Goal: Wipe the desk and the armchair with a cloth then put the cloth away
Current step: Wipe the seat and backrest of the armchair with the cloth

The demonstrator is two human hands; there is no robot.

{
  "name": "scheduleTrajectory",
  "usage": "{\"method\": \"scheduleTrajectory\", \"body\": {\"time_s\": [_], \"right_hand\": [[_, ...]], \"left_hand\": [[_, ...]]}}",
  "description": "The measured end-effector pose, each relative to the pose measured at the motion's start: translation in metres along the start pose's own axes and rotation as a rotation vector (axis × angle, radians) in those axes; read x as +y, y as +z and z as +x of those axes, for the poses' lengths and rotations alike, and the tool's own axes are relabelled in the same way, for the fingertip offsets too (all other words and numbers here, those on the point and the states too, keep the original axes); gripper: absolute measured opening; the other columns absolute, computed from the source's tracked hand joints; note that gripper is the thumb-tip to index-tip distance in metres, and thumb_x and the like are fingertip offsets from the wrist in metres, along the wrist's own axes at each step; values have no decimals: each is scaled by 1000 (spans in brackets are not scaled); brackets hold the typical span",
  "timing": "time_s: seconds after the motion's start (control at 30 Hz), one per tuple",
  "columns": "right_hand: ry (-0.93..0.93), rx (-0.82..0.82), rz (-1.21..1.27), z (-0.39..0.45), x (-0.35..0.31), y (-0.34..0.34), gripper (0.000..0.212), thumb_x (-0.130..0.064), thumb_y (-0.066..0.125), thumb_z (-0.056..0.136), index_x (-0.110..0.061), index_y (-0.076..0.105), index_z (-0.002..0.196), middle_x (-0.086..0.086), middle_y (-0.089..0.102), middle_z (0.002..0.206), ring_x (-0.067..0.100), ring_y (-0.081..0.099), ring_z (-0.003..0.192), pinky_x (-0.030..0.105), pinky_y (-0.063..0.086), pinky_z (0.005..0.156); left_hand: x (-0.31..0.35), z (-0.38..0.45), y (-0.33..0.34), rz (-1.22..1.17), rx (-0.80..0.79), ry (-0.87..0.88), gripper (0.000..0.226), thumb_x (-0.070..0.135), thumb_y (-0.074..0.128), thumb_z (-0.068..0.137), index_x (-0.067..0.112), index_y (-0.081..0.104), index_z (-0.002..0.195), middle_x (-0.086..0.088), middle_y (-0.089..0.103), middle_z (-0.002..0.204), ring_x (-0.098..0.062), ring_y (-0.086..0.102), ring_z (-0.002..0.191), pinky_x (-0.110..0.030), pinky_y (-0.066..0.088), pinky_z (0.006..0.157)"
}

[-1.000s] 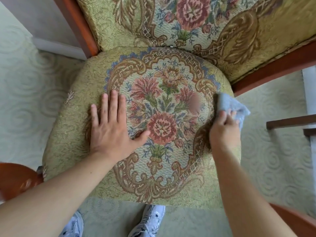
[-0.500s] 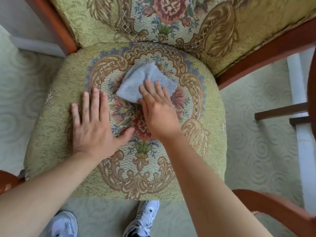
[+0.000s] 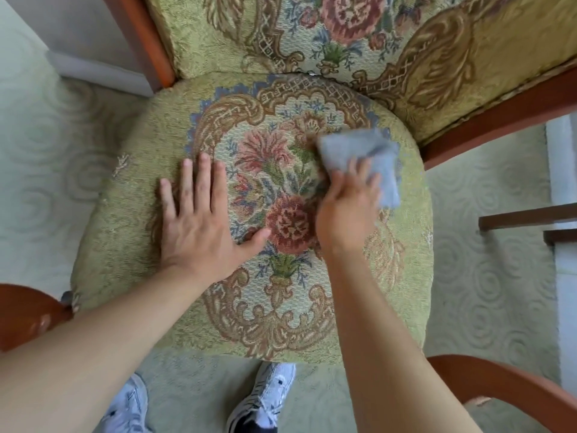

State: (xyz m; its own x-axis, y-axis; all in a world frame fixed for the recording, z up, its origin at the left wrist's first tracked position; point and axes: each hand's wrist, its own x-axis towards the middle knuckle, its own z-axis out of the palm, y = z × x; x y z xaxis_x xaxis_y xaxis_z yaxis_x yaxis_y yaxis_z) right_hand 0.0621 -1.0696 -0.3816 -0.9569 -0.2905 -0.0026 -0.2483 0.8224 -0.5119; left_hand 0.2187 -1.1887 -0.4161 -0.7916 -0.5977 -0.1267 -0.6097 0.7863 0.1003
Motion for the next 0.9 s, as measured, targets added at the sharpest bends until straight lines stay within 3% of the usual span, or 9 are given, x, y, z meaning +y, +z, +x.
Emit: {"method": "scheduleTrajectory", "body": {"time_s": [0.07,0.13,0.27,0.37,0.47,0.67,0.77,0.9], "right_hand": [[-227,-110,7,2,-31,16,33,-21,41,104,-7,57,130,11,49,145,37,38,135,57,35,111],[-423,-273,40,0,-60,31,37,-22,42,104,-6,55,135,14,45,150,42,33,140,54,24,116],[-568,-455,25,2,-65,31,42,-23,41,106,-10,47,145,10,34,158,36,20,148,44,13,122],[-545,-391,-51,-11,-28,10,42,-31,39,107,-18,46,146,0,33,158,24,20,149,38,13,124],[-330,-242,-24,-43,10,-11,41,-31,39,107,-17,46,146,-1,33,157,19,18,149,43,19,123],[-20,-47,86,-127,31,-9,42,-29,39,107,-16,47,146,-2,29,158,18,10,152,44,16,123],[-155,-113,30,-137,20,-2,43,-26,42,105,-13,47,146,4,30,158,28,12,151,45,12,124],[-378,-243,-27,-89,-7,5,44,-25,44,105,-12,43,148,8,32,157,35,13,150,44,6,124]], "left_hand": [[1,0,-1,-8,6,4,120,93,10,78,7,-8,159,-14,-9,169,-32,-7,156,-61,5,123],[2,0,-2,-23,11,10,120,92,11,78,6,-3,160,-15,-5,169,-32,-5,156,-61,6,123],[0,-2,-5,-42,8,24,123,92,15,76,2,8,158,-18,7,168,-33,-1,156,-62,8,122],[-2,-2,-5,-12,-8,43,125,95,8,75,2,2,158,-19,0,168,-34,-3,156,-61,8,123],[-7,-7,-5,-35,-12,71,127,97,10,75,4,-11,158,-15,-13,168,-30,-10,156,-58,5,124],[-18,-24,-3,-51,11,130,124,96,14,78,6,-8,159,-12,-13,169,-27,-10,156,-58,6,124],[-25,-34,0,-35,15,168,123,95,18,79,4,-3,160,-14,-8,169,-28,-6,156,-60,10,123],[-25,-39,1,-25,27,177,125,94,17,77,2,-2,159,-15,-7,169,-28,-5,157,-61,11,123]]}}
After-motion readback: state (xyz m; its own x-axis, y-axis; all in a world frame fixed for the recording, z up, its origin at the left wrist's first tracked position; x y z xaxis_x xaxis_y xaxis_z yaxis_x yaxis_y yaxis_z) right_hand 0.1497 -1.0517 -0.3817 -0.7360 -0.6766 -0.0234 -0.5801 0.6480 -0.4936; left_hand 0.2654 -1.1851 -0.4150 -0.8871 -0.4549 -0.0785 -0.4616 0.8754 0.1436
